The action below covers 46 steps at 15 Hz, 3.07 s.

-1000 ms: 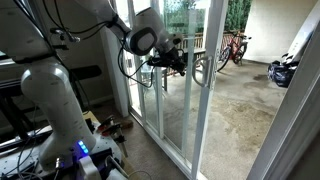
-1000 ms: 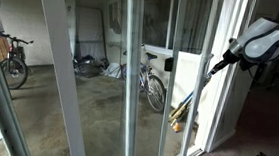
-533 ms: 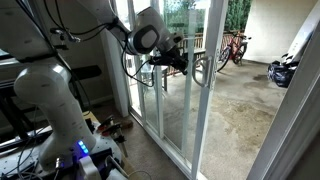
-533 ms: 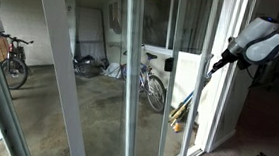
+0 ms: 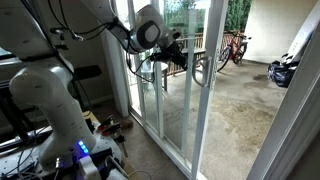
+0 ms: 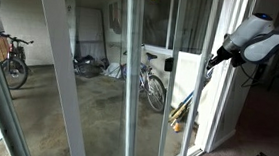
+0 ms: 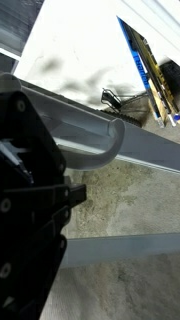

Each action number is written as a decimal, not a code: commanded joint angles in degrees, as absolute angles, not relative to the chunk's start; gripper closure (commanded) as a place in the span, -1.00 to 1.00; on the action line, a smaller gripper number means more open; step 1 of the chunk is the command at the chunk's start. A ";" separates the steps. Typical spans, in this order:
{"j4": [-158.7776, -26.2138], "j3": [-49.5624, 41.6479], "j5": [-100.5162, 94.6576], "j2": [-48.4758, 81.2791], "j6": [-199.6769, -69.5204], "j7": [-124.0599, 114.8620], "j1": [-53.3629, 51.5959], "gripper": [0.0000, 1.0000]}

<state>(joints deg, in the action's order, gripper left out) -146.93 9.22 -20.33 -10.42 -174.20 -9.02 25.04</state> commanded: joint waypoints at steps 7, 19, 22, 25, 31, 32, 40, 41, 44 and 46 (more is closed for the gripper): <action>-139.54 11.42 -24.61 -4.62 -170.58 -13.20 30.30 0.97; -139.17 11.19 -24.02 -4.48 -168.74 -12.41 29.50 0.97; -139.32 11.24 -24.19 -4.62 -168.81 -12.58 29.56 0.97; -139.51 11.24 -24.14 -4.82 -168.88 -12.55 29.51 0.97; -139.60 11.29 -24.36 -4.82 -168.95 -12.68 29.59 0.97; -139.59 11.30 -24.40 -4.80 -168.96 -12.72 29.61 0.97; -141.62 11.54 -22.96 -7.59 -169.05 -11.93 28.35 0.42; -141.67 11.58 -22.96 -7.63 -169.05 -11.93 28.23 0.83; -141.84 11.82 -22.94 -7.66 -169.05 -11.93 27.76 0.46; -141.86 11.82 -22.93 -7.65 -169.05 -11.93 27.68 0.42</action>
<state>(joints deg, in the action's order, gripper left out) -141.86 11.82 -22.93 -7.65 -169.05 -11.93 27.68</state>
